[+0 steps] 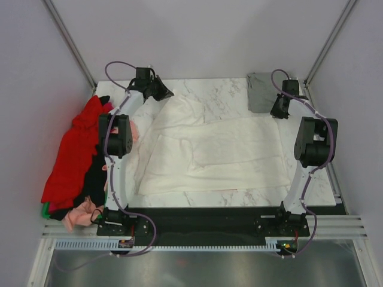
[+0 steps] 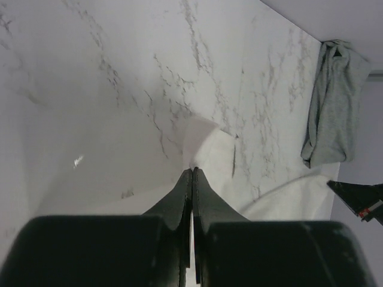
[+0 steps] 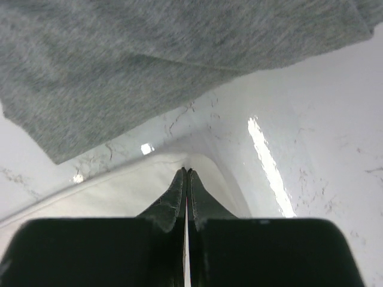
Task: Fold and stack the t-shirts
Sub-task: Fold the tshirt
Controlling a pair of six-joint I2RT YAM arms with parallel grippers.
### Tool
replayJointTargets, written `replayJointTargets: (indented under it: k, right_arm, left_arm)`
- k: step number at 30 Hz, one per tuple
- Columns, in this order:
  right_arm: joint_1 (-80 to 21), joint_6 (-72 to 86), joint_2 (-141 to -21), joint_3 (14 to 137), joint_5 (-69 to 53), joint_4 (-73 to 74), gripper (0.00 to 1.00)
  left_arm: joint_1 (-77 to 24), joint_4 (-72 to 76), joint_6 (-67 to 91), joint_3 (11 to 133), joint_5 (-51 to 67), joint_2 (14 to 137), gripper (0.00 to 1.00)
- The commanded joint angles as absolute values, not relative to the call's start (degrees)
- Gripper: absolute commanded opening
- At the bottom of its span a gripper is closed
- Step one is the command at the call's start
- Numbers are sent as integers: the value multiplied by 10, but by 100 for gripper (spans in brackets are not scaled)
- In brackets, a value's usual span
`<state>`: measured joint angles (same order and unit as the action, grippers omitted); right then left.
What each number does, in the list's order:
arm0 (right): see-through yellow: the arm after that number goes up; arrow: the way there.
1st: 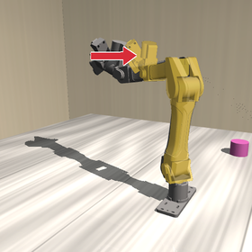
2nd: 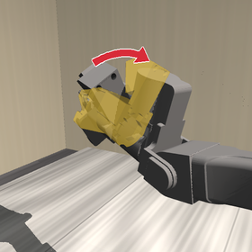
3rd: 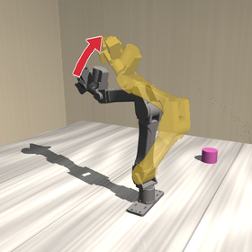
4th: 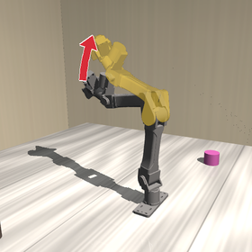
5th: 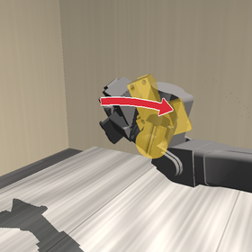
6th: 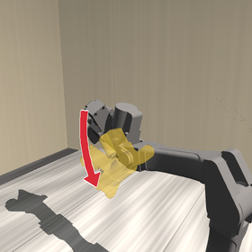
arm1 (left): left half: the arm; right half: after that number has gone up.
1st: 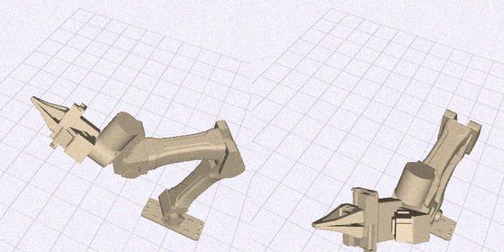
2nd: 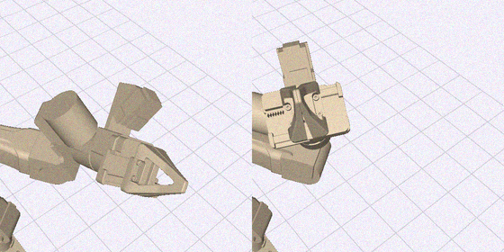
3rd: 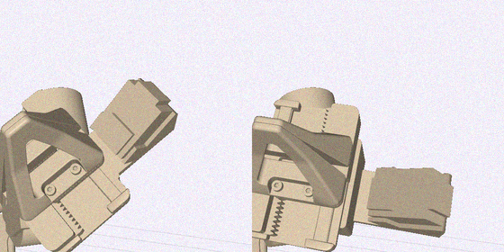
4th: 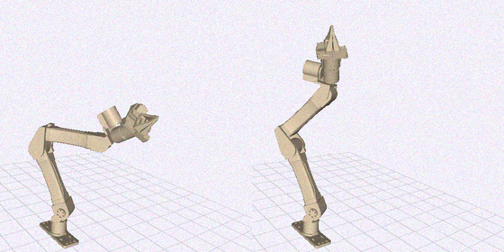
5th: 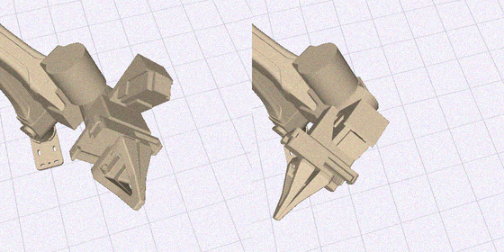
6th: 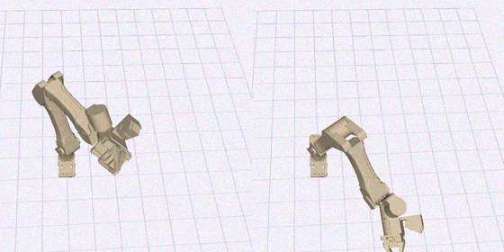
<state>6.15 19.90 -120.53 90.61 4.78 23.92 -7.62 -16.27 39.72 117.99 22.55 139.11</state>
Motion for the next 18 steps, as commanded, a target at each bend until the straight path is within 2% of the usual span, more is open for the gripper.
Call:
replayJointTargets:
  k: [1,8,13,18]
  right_arm:
    - [56,201,-1129,879,33,232,0]
    - [56,200,-1020,776,33,223,0]
    - [56,214,-943,682,40,205,0]
    - [58,233,-848,600,63,185,0]
  left_arm:
    - [-70,-153,349,1107,218,1250,2]
    - [-70,-152,329,873,195,1050,2]
    - [-70,-157,312,704,157,863,2]
    - [-70,-187,308,577,127,696,2]
